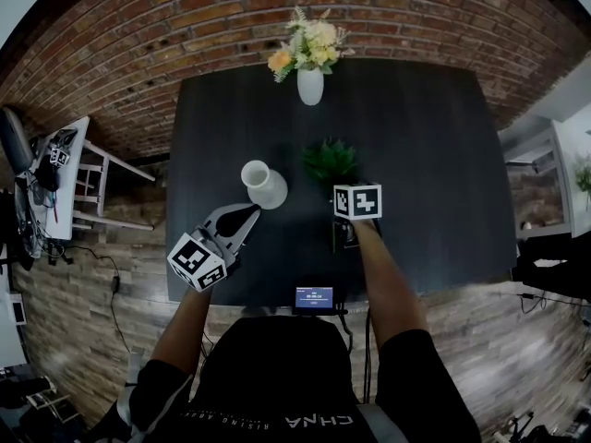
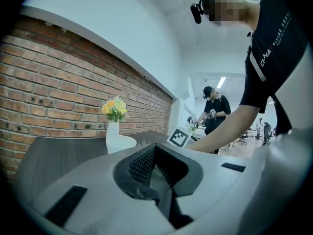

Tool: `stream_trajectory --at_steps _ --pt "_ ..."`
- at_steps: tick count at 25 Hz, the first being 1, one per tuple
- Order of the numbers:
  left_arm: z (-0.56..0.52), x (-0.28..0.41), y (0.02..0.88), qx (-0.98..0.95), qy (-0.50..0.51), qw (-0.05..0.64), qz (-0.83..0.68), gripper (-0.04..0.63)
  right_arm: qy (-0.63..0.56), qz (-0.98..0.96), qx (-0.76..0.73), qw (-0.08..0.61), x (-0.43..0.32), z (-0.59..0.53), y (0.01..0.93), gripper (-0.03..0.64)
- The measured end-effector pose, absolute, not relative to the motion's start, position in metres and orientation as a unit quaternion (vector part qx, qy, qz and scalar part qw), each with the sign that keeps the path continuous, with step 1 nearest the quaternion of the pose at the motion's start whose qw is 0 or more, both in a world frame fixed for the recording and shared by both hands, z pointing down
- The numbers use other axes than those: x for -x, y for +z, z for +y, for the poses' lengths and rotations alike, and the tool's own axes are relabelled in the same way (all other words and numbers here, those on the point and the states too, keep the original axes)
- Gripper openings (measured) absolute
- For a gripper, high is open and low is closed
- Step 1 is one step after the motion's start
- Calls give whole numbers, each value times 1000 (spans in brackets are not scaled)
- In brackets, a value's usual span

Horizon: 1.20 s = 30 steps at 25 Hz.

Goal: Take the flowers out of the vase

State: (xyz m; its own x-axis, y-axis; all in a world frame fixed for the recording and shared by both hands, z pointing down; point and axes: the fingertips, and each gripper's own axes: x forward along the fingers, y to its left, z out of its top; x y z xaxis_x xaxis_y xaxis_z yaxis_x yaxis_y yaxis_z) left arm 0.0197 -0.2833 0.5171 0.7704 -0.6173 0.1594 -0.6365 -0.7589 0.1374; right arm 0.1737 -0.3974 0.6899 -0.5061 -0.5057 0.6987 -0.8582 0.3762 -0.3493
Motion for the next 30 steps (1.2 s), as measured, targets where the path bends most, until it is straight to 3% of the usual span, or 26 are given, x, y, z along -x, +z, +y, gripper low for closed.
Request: stream_trajectory --at_steps 11,28,29,30 --pt "-281 -19 517 -941 50 84 -323 3 326 -800 -458 210 -187 -380 645 153" --pt "-264 -24 524 -947 42 93 -305 3 197 -886 -415 66 -126 -299 482 150" --pt "-263 -24 523 -947 40 94 -305 3 193 -884 -420 69 -126 -295 482 139" --pt "-262 -24 523 -947 39 95 -304 3 189 -881 -427 74 -127 -292 485 76"
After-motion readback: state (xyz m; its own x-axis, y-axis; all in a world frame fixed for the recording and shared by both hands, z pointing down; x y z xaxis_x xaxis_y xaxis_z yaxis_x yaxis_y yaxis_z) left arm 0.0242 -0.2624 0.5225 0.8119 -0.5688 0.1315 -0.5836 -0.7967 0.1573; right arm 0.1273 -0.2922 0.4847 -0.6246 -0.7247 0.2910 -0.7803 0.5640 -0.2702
